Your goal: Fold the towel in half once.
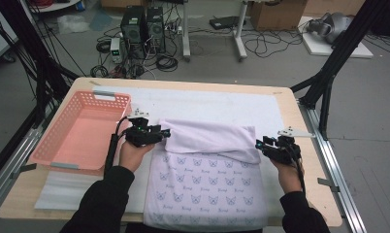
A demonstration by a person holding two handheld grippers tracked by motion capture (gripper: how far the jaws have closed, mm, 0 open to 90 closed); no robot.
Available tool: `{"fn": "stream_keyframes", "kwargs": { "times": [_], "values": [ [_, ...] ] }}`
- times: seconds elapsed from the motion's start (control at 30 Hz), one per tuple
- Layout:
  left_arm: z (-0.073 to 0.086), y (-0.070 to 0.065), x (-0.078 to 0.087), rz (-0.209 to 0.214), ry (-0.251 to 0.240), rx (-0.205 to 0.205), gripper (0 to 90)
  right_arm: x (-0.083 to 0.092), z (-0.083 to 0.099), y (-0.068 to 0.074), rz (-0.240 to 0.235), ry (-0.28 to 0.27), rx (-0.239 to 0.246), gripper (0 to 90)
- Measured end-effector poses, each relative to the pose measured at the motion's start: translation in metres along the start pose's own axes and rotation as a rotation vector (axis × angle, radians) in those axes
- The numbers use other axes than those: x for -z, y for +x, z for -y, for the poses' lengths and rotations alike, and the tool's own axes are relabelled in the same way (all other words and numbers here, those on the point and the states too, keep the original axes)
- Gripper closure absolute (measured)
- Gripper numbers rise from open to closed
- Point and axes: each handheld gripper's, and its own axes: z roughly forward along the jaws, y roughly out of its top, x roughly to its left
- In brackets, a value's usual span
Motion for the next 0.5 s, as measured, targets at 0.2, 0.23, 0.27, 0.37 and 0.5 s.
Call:
{"fn": "stream_keyframes", "kwargs": {
  "times": [0.2, 0.23, 0.27, 0.37, 0.5],
  "values": [
    [0.014, -0.011, -0.005, 0.007, 0.061, -0.022, 48.3, 0.008, 0.013, 0.008, -0.004, 0.023, 0.015, 59.2],
    [0.017, -0.013, -0.008, 0.005, 0.082, -0.029, 48.3, 0.008, 0.014, 0.009, -0.008, 0.012, 0.013, 59.2],
    [0.019, -0.014, -0.01, 0.004, 0.091, -0.032, 49.7, 0.008, 0.016, 0.01, -0.014, 0.001, 0.007, 58.9],
    [0.026, -0.018, -0.013, -0.022, 0.101, -0.086, 86.0, 0.001, 0.016, 0.012, -0.031, 0.006, -0.007, 55.6],
    [0.024, -0.018, -0.004, -0.01, 0.076, -0.077, 86.9, -0.011, 0.013, 0.018, -0.036, 0.004, -0.019, 50.8]
  ]
}}
